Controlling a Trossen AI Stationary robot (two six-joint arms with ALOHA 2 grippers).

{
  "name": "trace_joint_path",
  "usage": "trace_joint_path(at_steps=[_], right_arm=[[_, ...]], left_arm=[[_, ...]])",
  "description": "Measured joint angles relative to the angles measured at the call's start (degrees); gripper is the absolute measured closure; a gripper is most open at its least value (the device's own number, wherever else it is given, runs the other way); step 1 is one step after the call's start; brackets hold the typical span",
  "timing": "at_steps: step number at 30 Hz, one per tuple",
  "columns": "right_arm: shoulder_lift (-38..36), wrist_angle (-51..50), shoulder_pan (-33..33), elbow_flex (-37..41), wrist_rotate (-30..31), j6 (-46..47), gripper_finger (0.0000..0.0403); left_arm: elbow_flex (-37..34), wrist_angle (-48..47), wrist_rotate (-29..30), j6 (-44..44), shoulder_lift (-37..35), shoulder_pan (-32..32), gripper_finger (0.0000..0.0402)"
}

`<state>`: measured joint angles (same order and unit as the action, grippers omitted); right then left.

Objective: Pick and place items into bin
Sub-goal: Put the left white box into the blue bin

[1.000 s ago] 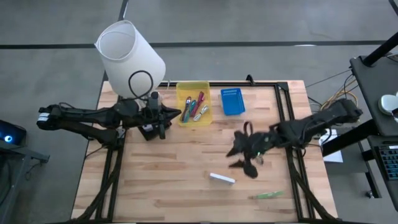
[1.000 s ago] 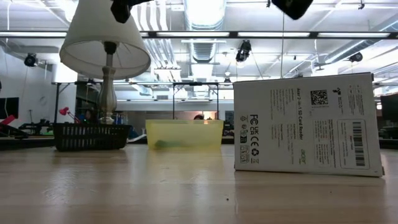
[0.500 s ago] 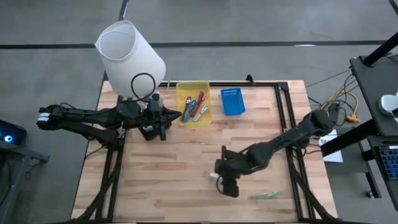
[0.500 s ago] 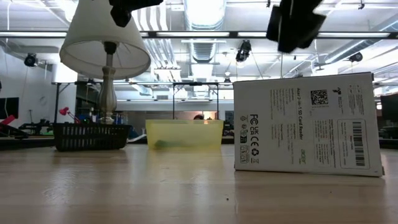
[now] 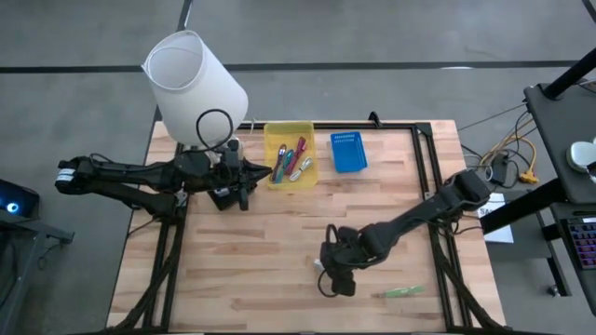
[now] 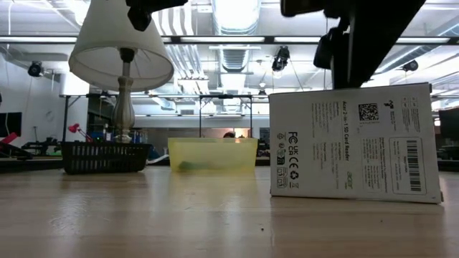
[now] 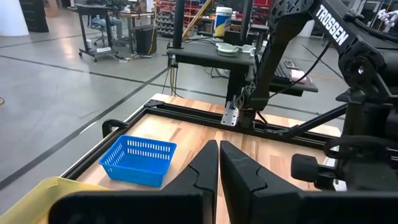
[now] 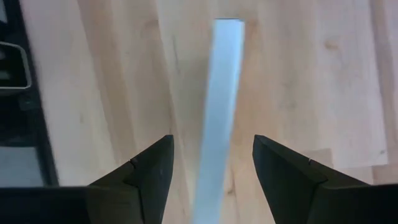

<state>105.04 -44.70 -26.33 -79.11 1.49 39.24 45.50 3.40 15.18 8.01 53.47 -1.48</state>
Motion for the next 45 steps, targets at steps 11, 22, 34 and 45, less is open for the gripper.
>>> trace_joint_path(at_steps=[11,22,34,45], right_arm=[[2.03,-1.2,0.25,0.11,-0.69,0.44,0.0213],[1.64,-3.01,3.2,0.11,-1.31,3.37,0.0371],[-7.08,-18.25,25.14,0.15,17.18,-0.89,0.0371],[-13.65,-10.78,53.83,0.16,8.63,-2.13,0.0371]], left_arm=[[-0.04,-0.02,-0.06,-2.91,-0.02,-0.01,0.0401],[-0.15,-0.05,-0.05,-2.91,0.04,0.01,0.0401],[-0.17,-0.04,-0.04,-2.87,0.04,0.0,0.0401],[-0.2,0.0,-0.04,-2.78,0.07,0.01,0.0401]])
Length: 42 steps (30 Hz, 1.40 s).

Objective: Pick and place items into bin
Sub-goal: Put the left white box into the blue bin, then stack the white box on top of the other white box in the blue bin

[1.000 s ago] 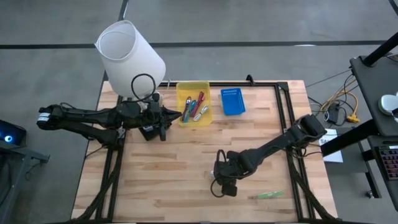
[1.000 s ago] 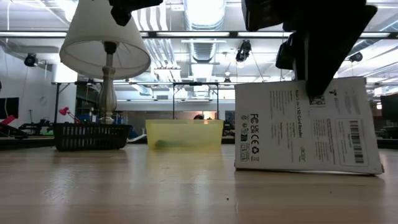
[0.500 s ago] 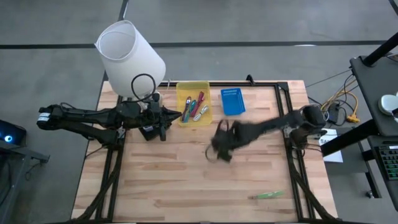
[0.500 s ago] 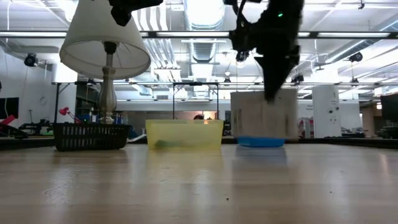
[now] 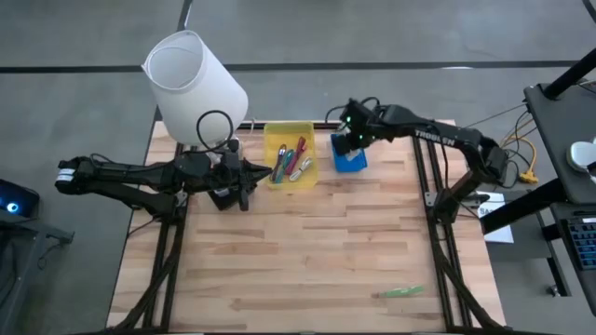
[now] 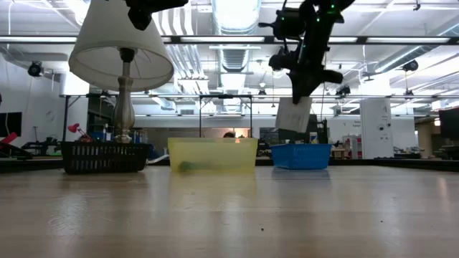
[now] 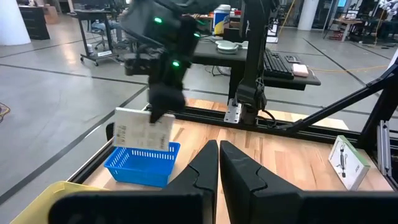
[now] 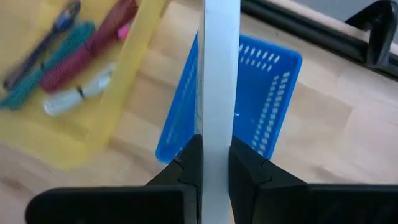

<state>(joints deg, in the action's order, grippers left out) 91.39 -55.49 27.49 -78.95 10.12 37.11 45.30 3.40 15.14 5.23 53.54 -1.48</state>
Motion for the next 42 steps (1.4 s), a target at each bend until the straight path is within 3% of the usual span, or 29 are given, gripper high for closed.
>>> trace_joint_path(at_steps=[5,11,21,26,31,37,42], right_arm=[[2.19,0.39,4.32,-0.12,-4.79,0.25,0.0371],[5.22,0.46,5.04,-0.03,-4.26,0.2,0.0368],[6.48,0.33,5.04,-0.2,-4.34,1.62,0.0257],[4.03,0.78,3.61,-1.49,-14.77,-7.55,0.0228],[-1.39,0.44,-4.1,-2.55,-23.67,-16.39,0.0224],[-8.62,-7.08,-19.75,-2.55,-25.26,-25.08,0.0234],[-12.64,-11.7,-35.6,-2.41,-25.29,-22.88,0.0235]], left_arm=[[0.0,0.0,0.01,0.02,0.0,-0.01,0.0402],[0.0,0.0,0.01,0.02,0.0,-0.01,0.0401],[0.0,0.0,0.01,0.02,0.0,0.0,0.0402],[0.0,-0.02,0.02,0.02,0.0,-0.02,0.0402],[-0.15,0.02,0.02,-0.04,0.0,0.0,0.0402],[-0.63,-0.09,0.02,-0.07,0.04,0.0,0.0402],[-0.63,0.02,0.02,-0.09,0.04,0.0,0.0402]])
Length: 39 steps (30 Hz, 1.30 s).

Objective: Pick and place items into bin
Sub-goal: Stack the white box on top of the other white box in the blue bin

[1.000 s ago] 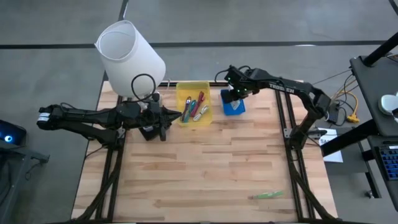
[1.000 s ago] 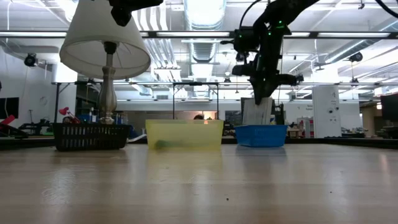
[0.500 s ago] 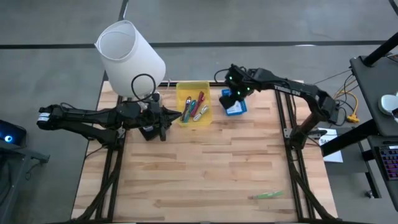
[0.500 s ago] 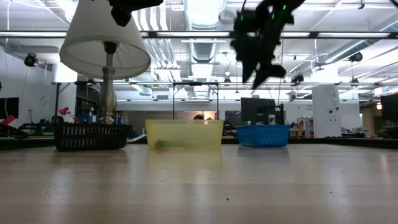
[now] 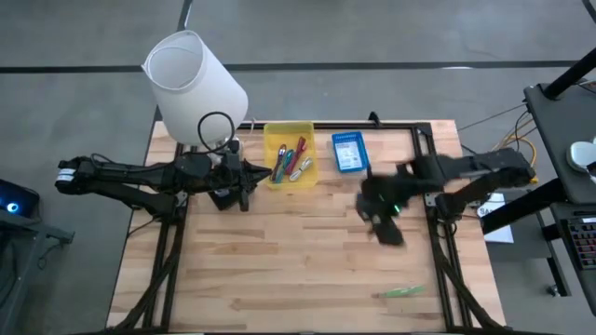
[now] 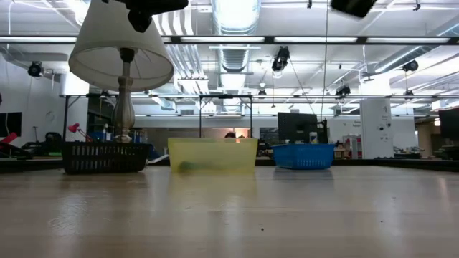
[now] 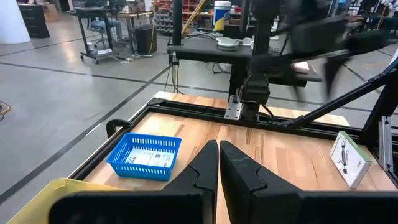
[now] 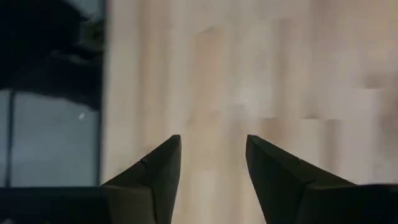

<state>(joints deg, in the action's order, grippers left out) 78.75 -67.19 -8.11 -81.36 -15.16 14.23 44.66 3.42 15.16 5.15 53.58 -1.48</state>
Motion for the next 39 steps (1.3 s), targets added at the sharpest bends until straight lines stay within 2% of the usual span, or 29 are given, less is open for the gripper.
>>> trace_joint_path(at_steps=[4,8,14,20,28,39], right_arm=[[-0.43,0.56,-11.88,0.0,0.59,9.73,0.0229],[2.36,0.56,-22.15,0.15,3.1,17.54,0.0222],[9.04,1.72,-31.58,0.37,7.46,24.6,0.0209],[15.21,7.01,-35.69,0.37,7.37,26.32,0.0195],[21.36,4.61,-36.73,0.4,7.24,33.55,0.0194],[24.64,4.06,-37.48,2.23,5.73,29.12,0.0204]], left_arm=[[0.0,-0.04,0.0,-0.02,0.0,-0.01,0.0402],[-0.02,-0.06,0.0,-0.02,0.0,0.0,0.0402],[-0.02,-0.04,0.0,-0.06,0.0,0.0,0.0402],[-0.07,-0.08,0.0,-0.08,0.77,0.0,0.0402],[-0.08,-0.03,0.0,-0.07,1.17,-0.01,0.0402],[-0.07,-0.16,0.0,-0.04,1.16,0.0,0.0402]])
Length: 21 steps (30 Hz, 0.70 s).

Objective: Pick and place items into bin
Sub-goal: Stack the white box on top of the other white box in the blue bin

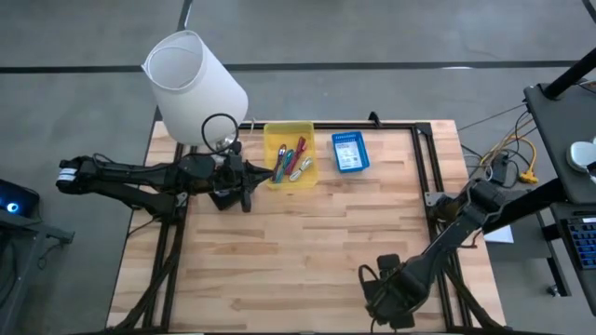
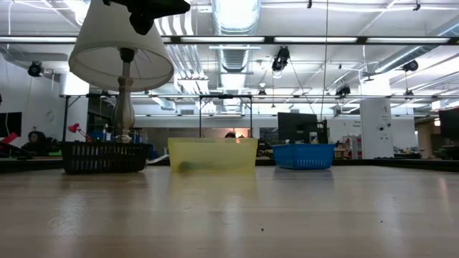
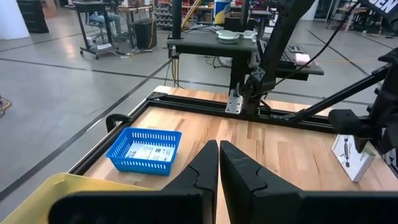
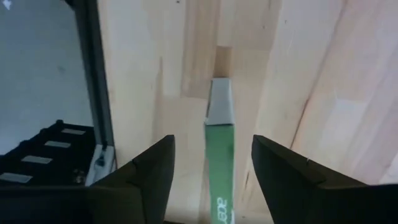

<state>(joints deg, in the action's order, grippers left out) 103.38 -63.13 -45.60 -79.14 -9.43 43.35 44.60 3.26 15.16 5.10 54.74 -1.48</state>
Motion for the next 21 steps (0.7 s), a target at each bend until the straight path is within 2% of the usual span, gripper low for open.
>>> trace_joint_path(at_steps=[4,11,13,17,21], right_arm=[[0.83,-1.39,0.12,0.21,0.01,-0.02,0.0238],[1.13,-1.6,0.1,1.18,-5.21,-2.76,0.0352],[0.87,-1.69,0.9,1.4,-5.11,-1.76,0.0379],[-0.83,-2.66,5.44,1.48,0.59,2.85,0.0387],[-5.04,-4.14,12.67,2.19,12.99,7.01,0.0389]], left_arm=[[-0.01,-0.68,0.0,0.0,0.0,0.0,0.0402],[0.0,-3.08,0.0,0.04,0.0,0.0,0.0402],[-0.01,-3.01,0.0,0.04,0.0,0.0,0.0402],[0.0,-2.96,0.0,0.04,0.0,0.0,0.0402],[0.0,-2.9,-0.02,0.13,0.0,-0.02,0.0402]])
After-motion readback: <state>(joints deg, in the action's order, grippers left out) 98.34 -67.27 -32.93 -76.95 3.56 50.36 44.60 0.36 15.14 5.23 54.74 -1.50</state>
